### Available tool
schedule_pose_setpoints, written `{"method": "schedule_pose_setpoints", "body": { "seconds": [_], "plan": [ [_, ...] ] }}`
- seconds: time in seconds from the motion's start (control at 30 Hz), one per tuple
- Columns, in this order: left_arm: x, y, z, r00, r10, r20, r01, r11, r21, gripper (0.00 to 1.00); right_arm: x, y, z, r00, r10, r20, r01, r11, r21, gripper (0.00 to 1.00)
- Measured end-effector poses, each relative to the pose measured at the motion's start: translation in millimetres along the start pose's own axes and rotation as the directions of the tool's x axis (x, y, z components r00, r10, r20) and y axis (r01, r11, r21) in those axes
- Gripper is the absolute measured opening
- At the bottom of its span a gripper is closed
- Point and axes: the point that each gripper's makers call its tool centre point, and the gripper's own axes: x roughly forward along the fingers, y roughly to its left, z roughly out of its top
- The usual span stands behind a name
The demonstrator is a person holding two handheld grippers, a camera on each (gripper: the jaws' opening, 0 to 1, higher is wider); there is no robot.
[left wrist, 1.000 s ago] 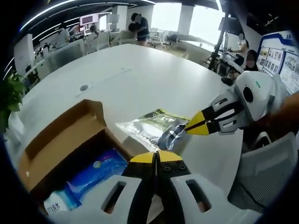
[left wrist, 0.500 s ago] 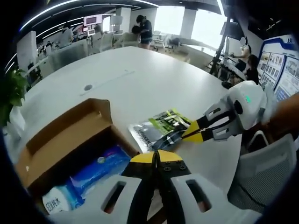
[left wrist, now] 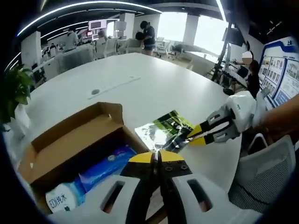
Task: Operate the shoe box by opening the lid, removing the specified soft item, and placing it in the target area until the item is outside and the box remains undamaged.
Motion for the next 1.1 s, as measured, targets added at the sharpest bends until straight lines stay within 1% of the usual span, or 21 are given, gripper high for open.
{"method": "schedule_pose_setpoints", "body": {
  "seconds": [0.07, 0.2, 0.27, 0.4, 0.5, 0.6, 0.67, 0.7, 0.77, 0.93, 1.0, 1.1],
  "plan": [
    [-4.3, 4.0, 0.1, 1.0, 0.008, 0.008, -0.008, 1.0, -0.001, 0.04, -1.3, -3.2, -0.1, 1.0, -0.011, 0.004, 0.011, 1.0, 0.025, 0.1],
    [-12.7, 12.5, -0.6, 0.999, 0.026, 0.026, -0.026, 1.0, -0.004, 0.06, -3.0, -8.9, -2.1, 1.0, -0.023, 0.002, 0.023, 0.997, 0.075, 0.28],
    [-15.5, 15.4, -0.9, 0.999, 0.031, 0.032, -0.031, 1.0, -0.004, 0.09, -3.6, -10.9, -3.5, 1.0, -0.027, -0.001, 0.027, 0.996, 0.089, 0.32],
    [-22.8, 19.3, -2.3, 0.998, 0.04, 0.042, -0.041, 0.999, 0.007, 0.12, -3.0, -15.1, -9.0, 0.999, -0.03, -0.018, 0.032, 0.99, 0.134, 0.43],
    [-28.8, 23.4, -4.5, 0.998, 0.05, 0.049, -0.051, 0.999, 0.004, 0.15, -3.2, -18.9, -11.3, 0.999, -0.038, -0.02, 0.041, 0.986, 0.161, 0.46],
    [-34.0, 26.0, -6.7, 0.997, 0.056, 0.056, -0.056, 0.998, 0.003, 0.18, -1.3, -23.4, -14.6, 0.999, -0.047, -0.027, 0.051, 0.978, 0.202, 0.52],
    [-38.9, 30.0, -7.4, 0.995, 0.076, 0.07, -0.077, 0.997, 0.016, 0.21, 0.1, -26.5, -16.4, 0.998, -0.051, -0.029, 0.056, 0.974, 0.219, 0.54],
    [-41.6, 30.1, -8.4, 0.994, 0.077, 0.075, -0.079, 0.997, 0.025, 0.23, 0.6, -27.7, -17.2, 0.998, -0.053, -0.03, 0.058, 0.973, 0.222, 0.54],
    [-47.2, 30.7, -10.3, 0.994, 0.077, 0.08, -0.078, 0.997, 0.014, 0.25, 3.1, -29.1, -19.0, 0.998, -0.047, -0.032, 0.054, 0.971, 0.233, 0.55],
    [-58.3, 37.7, -16.5, 0.992, 0.09, 0.093, -0.089, 0.996, -0.016, 0.29, 7.9, -33.0, -18.5, 0.998, -0.047, -0.029, 0.052, 0.973, 0.223, 0.57],
    [-62.9, 40.7, -20.1, 0.992, 0.092, 0.092, -0.09, 0.996, -0.021, 0.3, 11.1, -35.0, -19.8, 0.999, -0.038, -0.03, 0.044, 0.97, 0.238, 0.58],
    [-69.4, 46.8, -25.3, 0.991, 0.101, 0.09, -0.099, 0.995, -0.027, 0.31, 12.7, -36.6, -19.6, 0.999, -0.037, -0.029, 0.042, 0.974, 0.223, 0.59]
  ]
}}
